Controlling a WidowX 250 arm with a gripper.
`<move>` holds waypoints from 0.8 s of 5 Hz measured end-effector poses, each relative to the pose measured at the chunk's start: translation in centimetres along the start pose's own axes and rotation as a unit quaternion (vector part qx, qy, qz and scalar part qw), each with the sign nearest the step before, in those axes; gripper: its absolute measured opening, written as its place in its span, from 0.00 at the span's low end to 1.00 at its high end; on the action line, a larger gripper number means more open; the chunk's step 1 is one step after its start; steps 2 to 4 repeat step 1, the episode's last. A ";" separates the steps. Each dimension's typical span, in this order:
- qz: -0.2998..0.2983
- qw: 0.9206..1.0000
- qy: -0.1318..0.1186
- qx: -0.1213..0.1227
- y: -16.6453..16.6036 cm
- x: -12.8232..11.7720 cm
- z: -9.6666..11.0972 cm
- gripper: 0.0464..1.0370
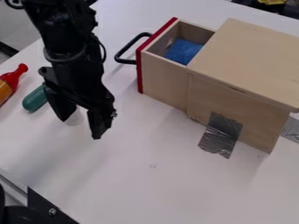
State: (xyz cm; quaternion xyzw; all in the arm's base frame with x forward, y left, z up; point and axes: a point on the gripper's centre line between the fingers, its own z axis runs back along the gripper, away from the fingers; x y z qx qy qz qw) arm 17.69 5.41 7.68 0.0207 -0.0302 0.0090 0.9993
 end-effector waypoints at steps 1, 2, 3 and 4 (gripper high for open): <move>0.003 1.000 -0.001 0.000 0.0 0.0 0.0 0.96; 0.003 1.000 -0.001 0.000 0.0 0.0 0.0 0.96; 0.003 1.000 -0.001 0.000 0.0 0.0 0.0 0.96; 0.003 1.000 -0.001 0.000 0.0 0.0 0.0 0.96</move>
